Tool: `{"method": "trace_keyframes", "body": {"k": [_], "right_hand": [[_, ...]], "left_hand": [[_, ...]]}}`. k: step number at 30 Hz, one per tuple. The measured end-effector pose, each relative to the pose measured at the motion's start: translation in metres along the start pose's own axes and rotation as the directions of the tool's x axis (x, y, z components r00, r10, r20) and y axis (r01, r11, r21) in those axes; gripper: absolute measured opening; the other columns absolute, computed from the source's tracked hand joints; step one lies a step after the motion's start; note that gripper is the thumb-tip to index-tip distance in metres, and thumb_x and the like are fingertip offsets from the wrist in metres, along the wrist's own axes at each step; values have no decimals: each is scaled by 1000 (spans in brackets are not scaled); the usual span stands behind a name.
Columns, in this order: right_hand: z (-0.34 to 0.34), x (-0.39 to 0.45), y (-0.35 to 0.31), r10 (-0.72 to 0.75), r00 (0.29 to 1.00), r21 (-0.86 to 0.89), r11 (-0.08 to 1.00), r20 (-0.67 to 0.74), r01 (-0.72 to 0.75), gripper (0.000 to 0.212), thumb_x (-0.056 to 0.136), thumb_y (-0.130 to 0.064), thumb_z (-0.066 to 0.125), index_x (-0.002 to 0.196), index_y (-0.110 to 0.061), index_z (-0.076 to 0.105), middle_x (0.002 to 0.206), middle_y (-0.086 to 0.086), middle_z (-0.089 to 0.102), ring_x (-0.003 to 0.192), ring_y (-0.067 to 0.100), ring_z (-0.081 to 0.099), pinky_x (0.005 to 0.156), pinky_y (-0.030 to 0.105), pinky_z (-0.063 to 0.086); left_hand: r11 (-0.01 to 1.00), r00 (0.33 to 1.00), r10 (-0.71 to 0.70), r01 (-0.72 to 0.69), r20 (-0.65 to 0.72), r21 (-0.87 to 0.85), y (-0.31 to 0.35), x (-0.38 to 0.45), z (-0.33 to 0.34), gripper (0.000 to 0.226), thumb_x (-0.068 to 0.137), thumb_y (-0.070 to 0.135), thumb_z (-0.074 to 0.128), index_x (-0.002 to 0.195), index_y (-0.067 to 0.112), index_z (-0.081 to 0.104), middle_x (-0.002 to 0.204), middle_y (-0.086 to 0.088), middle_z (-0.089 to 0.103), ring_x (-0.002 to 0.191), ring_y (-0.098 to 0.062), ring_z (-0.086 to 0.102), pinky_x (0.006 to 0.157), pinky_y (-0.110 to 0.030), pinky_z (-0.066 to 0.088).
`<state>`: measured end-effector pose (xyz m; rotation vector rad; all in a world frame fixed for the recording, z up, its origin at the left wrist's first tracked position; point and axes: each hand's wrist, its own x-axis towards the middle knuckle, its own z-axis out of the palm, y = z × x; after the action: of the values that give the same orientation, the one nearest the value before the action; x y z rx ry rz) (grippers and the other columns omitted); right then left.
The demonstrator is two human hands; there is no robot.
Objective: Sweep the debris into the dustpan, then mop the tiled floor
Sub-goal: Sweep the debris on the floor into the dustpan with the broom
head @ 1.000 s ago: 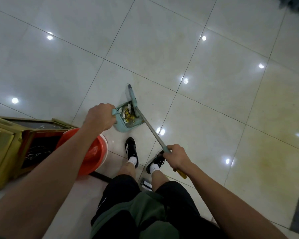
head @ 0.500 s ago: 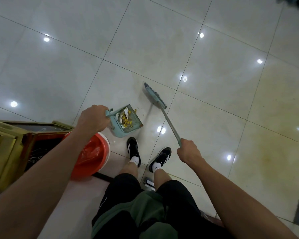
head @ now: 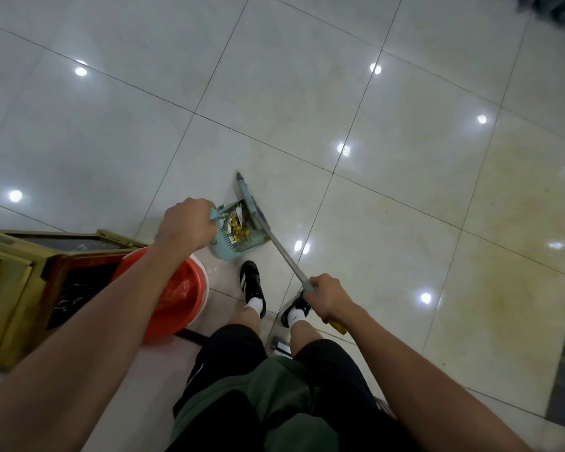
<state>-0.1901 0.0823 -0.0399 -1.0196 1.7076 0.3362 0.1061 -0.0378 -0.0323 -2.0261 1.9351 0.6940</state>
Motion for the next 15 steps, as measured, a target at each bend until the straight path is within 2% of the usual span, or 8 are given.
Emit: {"method": "trace_keyframes", "body": {"k": [3, 6, 9, 12, 15], "right_hand": [[-9, -10, -4, -12, 1000, 68, 998, 12, 11, 31, 93, -16, 56, 121, -5, 63, 71, 6, 58, 46, 13, 52, 40, 25, 45], [-22, -19, -9, -16, 1000, 113, 994, 16, 14, 42, 96, -18, 54, 136, -8, 55, 71, 8, 60, 44, 13, 52, 39, 22, 44], [-33, -25, -12, -34, 999, 96, 995, -7, 35, 43, 95, -19, 55, 137, -10, 55, 71, 7, 59, 43, 13, 50, 39, 22, 44], [-42, -28, -17, -31, 999, 82, 996, -37, 34, 48, 92, -15, 56, 140, -10, 52, 71, 7, 59, 41, 13, 49, 39, 22, 44], [-54, -29, -22, -39, 997, 71, 997, -67, 44, 46, 90, -13, 57, 136, -9, 55, 71, 6, 60, 42, 11, 51, 40, 22, 45]], "left_hand": [[1000, 1000, 4, -4, 16, 4, 2, 2, -7, 10, 80, 26, 69, 76, 25, 60, 66, 6, 57, 55, -13, 49, 50, -26, 31], [1000, 1000, 2, -1, 26, -30, 1, 2, -13, 14, 82, 25, 67, 72, 26, 56, 69, 3, 60, 62, -21, 58, 54, -29, 38], [997, 999, -23, 24, 25, -72, -3, 1, -18, 19, 79, 23, 68, 68, 26, 53, 69, 1, 61, 59, -19, 55, 52, -28, 35], [995, 999, -44, 45, 11, -88, -7, 2, -27, 26, 77, 26, 71, 65, 27, 48, 63, 6, 50, 52, -11, 43, 48, -26, 26], [993, 998, -66, 63, -24, -95, -11, 6, -36, 26, 78, 27, 70, 64, 26, 48, 61, 6, 49, 50, -11, 43, 46, -23, 25]]}}
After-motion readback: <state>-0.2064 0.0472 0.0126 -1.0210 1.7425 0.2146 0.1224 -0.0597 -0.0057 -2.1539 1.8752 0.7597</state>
